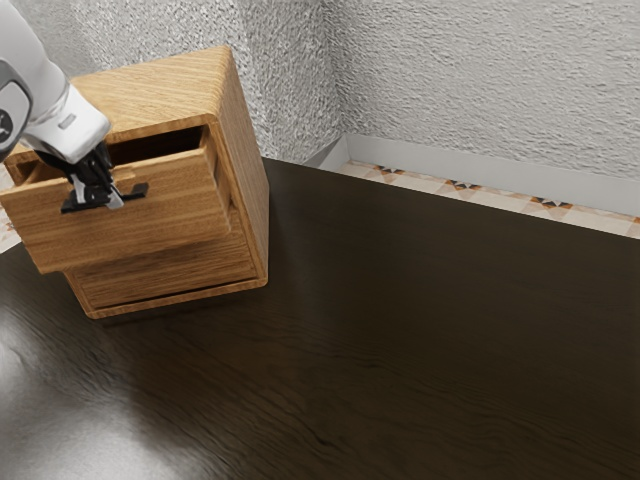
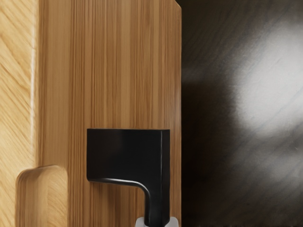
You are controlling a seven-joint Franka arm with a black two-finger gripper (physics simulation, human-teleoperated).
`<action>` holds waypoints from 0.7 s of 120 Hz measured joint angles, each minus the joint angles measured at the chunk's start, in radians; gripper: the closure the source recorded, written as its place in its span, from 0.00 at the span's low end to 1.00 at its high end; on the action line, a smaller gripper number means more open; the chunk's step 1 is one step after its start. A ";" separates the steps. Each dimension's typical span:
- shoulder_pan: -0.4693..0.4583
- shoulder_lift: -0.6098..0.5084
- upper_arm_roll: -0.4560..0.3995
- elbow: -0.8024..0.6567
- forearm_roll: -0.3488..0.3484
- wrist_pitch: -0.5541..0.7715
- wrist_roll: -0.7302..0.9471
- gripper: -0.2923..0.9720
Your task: Pull the drawer handle with one arm to open the drawer
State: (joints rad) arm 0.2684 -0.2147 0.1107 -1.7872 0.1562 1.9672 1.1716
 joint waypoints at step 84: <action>0.002 -0.284 -0.058 -0.261 -0.001 -0.022 -0.032 0.84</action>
State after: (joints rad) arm 0.2707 -0.4984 0.0524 -2.0486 0.1555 1.9455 1.1397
